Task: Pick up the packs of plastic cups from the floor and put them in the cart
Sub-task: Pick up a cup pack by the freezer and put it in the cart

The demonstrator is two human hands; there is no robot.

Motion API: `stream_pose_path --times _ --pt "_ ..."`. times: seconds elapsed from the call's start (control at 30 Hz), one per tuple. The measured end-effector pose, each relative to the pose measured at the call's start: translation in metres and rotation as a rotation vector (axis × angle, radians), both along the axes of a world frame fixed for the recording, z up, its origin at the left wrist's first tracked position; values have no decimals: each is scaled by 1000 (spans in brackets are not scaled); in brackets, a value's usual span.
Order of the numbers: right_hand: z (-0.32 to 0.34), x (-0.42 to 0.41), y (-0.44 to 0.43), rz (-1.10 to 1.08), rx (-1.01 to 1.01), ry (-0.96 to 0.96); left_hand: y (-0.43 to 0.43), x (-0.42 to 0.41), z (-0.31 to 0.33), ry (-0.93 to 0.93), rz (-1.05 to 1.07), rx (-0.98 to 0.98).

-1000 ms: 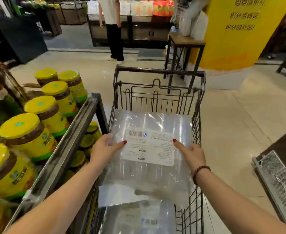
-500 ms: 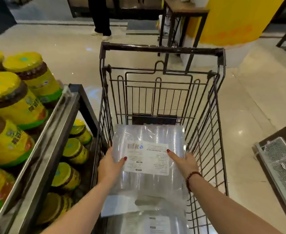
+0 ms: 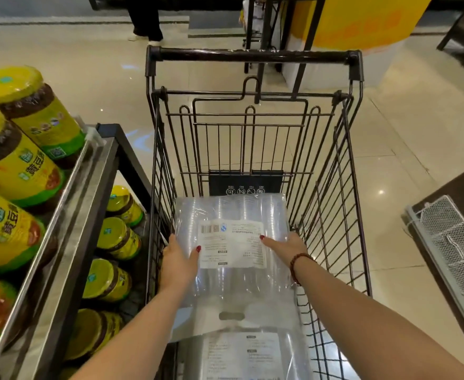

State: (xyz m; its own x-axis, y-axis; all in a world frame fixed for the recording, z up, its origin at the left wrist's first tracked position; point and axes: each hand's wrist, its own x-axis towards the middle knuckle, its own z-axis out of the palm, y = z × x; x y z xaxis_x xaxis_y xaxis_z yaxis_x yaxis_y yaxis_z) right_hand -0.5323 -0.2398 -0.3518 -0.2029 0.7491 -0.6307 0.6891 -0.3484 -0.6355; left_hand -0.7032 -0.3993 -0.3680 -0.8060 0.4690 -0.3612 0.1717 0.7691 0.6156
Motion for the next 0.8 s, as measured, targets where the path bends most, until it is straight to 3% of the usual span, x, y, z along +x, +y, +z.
stream_pose_path --times 0.2,0.4,0.6,0.8 --pt "44 17 -2 249 282 -120 7 6 34 251 -320 -79" --pt "119 61 -8 549 813 -365 48 43 120 571 -696 -44" --pt "181 156 -25 516 956 -542 76 129 197 843 -1029 105" --pt "215 290 -74 304 950 -720 79 244 235 986 -1306 180"
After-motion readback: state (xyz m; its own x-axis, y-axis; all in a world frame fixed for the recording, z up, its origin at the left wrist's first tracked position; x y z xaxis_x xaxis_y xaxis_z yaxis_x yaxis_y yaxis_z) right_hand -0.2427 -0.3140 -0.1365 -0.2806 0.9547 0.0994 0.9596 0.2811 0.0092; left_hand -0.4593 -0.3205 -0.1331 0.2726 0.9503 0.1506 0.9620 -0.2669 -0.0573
